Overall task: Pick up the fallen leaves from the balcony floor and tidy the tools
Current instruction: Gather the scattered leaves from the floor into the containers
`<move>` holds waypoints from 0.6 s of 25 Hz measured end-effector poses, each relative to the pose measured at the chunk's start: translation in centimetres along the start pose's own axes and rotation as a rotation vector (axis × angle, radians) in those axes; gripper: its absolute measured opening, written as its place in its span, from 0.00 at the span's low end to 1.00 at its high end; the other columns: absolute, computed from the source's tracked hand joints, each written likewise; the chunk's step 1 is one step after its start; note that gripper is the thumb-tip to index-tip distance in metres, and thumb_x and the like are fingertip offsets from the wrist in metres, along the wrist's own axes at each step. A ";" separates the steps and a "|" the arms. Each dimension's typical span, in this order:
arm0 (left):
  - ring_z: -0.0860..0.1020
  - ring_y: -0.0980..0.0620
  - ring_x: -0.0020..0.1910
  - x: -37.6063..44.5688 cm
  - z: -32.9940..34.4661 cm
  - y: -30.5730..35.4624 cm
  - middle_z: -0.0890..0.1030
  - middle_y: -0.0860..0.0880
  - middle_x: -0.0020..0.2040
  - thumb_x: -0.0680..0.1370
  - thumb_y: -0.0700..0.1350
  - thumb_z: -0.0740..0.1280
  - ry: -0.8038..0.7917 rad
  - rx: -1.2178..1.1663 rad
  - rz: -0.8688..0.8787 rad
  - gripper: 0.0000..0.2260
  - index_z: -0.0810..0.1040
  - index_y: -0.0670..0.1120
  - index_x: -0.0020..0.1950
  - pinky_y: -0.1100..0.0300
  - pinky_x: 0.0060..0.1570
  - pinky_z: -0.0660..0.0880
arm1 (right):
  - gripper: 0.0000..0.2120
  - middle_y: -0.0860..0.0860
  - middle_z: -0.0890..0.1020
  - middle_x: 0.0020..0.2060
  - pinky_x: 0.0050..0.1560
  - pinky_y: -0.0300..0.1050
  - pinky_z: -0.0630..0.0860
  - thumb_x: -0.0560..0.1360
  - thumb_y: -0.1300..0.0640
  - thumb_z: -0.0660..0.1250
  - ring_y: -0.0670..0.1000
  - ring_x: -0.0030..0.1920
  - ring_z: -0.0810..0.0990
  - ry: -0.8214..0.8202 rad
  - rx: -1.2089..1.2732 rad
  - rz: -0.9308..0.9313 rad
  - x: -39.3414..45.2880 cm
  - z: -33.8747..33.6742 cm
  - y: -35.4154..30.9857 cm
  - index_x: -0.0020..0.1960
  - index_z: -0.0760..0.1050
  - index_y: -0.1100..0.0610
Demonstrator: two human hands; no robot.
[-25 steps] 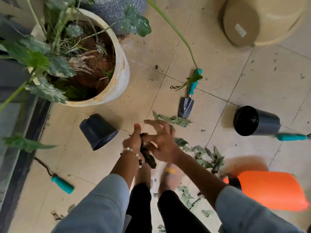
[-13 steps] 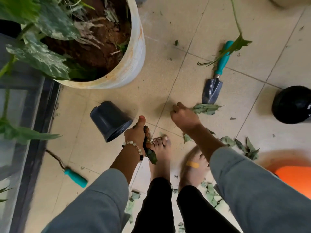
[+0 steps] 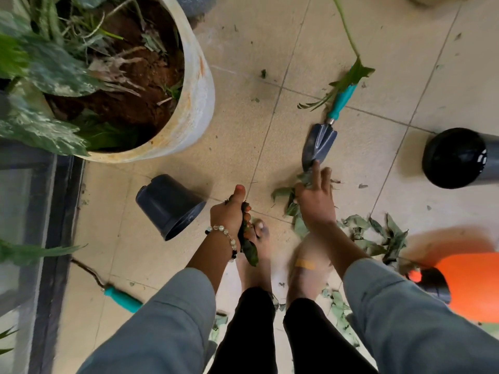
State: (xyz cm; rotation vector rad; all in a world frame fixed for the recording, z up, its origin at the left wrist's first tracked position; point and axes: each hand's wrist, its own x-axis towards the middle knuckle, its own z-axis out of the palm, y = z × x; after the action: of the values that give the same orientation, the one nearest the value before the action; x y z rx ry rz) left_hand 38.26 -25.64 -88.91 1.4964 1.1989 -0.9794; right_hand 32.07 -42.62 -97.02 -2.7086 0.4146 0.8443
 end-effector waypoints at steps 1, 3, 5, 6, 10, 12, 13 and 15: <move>0.65 0.54 0.20 0.2 0.3 -0.1 0.70 0.51 0.24 0.75 0.61 0.67 0.011 0.028 0.011 0.22 0.70 0.46 0.30 0.63 0.23 0.64 | 0.07 0.71 0.62 0.70 0.57 0.69 0.72 0.72 0.65 0.70 0.77 0.67 0.62 0.035 -0.045 -0.049 -0.1 0.1 -0.2 0.49 0.77 0.64; 0.65 0.53 0.21 0.3 0.8 -0.3 0.70 0.50 0.24 0.75 0.61 0.67 0.026 0.058 0.021 0.22 0.71 0.46 0.30 0.62 0.24 0.64 | 0.13 0.68 0.80 0.48 0.32 0.58 0.81 0.60 0.70 0.77 0.70 0.48 0.79 0.137 -0.163 -0.138 -0.2 -0.3 0.1 0.43 0.79 0.68; 0.66 0.53 0.21 0.1 1.2 -0.5 0.71 0.50 0.25 0.75 0.60 0.68 0.036 0.054 0.028 0.21 0.72 0.46 0.30 0.62 0.24 0.65 | 0.12 0.64 0.80 0.36 0.27 0.48 0.78 0.57 0.72 0.78 0.63 0.37 0.80 0.198 -0.083 -0.211 0.1 -1.1 0.8 0.39 0.79 0.68; 0.66 0.53 0.21 -0.2 1.4 -0.5 0.71 0.49 0.25 0.75 0.59 0.68 0.050 0.049 0.031 0.21 0.73 0.45 0.30 0.62 0.24 0.66 | 0.09 0.63 0.80 0.36 0.31 0.47 0.76 0.62 0.71 0.76 0.61 0.37 0.80 0.196 0.075 -0.173 0.4 -1.9 1.0 0.40 0.78 0.67; 0.67 0.52 0.20 -2.3 1.9 -0.6 0.72 0.48 0.25 0.75 0.58 0.69 0.086 -0.040 -0.002 0.21 0.73 0.44 0.31 0.62 0.25 0.67 | 0.14 0.58 0.83 0.45 0.44 0.45 0.80 0.71 0.67 0.71 0.54 0.43 0.83 0.082 1.107 0.313 -0.4 -5.1 1.9 0.54 0.74 0.58; 0.65 0.53 0.18 -4.9 2.0 0.1 0.70 0.49 0.23 0.76 0.59 0.67 0.036 -0.233 -0.070 0.22 0.70 0.45 0.29 0.65 0.22 0.65 | 0.17 0.65 0.81 0.45 0.46 0.51 0.82 0.72 0.73 0.68 0.58 0.44 0.83 0.025 1.612 0.247 -2.8 -8.6 1.3 0.57 0.74 0.58; 0.64 0.54 0.17 -6.7 1.9 0.9 0.68 0.50 0.21 0.77 0.60 0.65 0.000 -0.349 -0.097 0.23 0.68 0.46 0.29 0.67 0.20 0.63 | 0.15 0.64 0.81 0.43 0.44 0.48 0.82 0.73 0.74 0.65 0.58 0.43 0.82 -0.005 1.698 0.202 -4.5 -10.9 0.6 0.55 0.76 0.61; 0.63 0.55 0.16 -10.6 2.1 2.7 0.66 0.51 0.20 0.78 0.62 0.61 -0.044 -0.524 -0.104 0.24 0.65 0.47 0.30 0.69 0.18 0.61 | 0.14 0.57 0.83 0.37 0.39 0.43 0.80 0.73 0.76 0.60 0.53 0.38 0.82 -0.084 1.783 0.253 -7.9 -15.3 -1.6 0.46 0.80 0.63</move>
State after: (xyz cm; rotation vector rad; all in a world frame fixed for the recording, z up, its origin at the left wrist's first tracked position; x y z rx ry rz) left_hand 38.76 -30.17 -78.73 1.0023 1.3818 -0.6863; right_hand 34.17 -44.90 -80.00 -0.9675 0.8912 0.2575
